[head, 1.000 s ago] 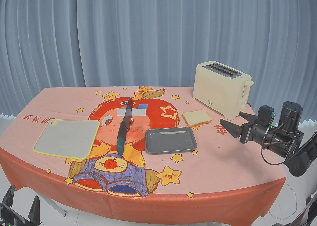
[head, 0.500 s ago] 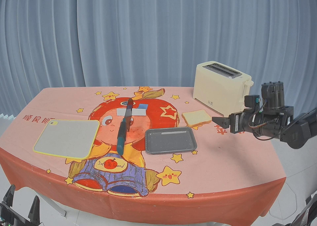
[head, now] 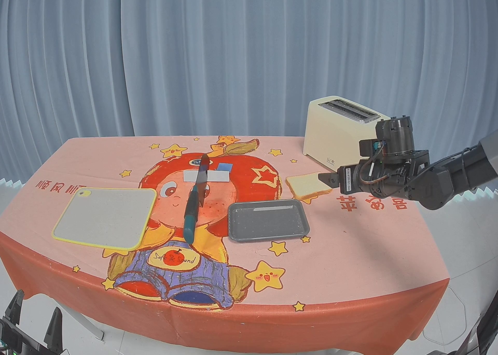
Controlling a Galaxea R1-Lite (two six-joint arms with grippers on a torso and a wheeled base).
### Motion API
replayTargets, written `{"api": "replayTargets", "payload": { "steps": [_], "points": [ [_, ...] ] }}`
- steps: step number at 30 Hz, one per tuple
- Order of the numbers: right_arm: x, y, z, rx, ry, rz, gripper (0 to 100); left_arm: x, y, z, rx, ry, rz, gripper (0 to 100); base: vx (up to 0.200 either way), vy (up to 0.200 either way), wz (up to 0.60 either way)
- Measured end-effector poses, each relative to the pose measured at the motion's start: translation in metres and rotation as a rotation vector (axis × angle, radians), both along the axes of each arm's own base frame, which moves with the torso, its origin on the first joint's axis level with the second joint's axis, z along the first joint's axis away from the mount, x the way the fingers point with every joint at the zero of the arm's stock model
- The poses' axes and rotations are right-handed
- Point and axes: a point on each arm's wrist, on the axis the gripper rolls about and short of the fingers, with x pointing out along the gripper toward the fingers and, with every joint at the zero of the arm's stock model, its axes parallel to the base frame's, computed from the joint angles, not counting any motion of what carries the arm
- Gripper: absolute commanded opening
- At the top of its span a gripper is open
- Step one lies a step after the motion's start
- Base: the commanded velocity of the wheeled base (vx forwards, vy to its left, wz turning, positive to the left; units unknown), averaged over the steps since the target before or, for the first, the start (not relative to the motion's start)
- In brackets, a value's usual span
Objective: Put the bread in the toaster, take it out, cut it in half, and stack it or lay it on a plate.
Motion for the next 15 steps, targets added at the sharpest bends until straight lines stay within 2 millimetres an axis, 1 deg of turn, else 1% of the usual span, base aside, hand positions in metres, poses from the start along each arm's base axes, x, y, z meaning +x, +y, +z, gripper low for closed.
{"api": "replayTargets", "payload": {
  "steps": [5,7,11,15],
  "points": [
    [0.02,-0.004,-0.015,-0.014,0.03,-0.027,100,0.0,0.0,0.0,0.0,0.0,0.0,100,0.0,0.0,0.0],
    [0.033,-0.007,-0.021,-0.017,0.032,-0.047,100,0.0,0.0,0.0,0.0,0.0,0.0,100,0.0,0.0,0.0],
    [0.037,-0.008,-0.025,-0.023,0.042,-0.057,100,0.0,0.0,0.0,0.0,0.0,0.0,100,0.0,0.0,0.0],
    [0.043,-0.011,-0.031,-0.043,0.089,-0.071,100,0.0,0.0,0.0,0.0,0.0,0.0,100,0.0,0.0,0.0]
  ]
}}
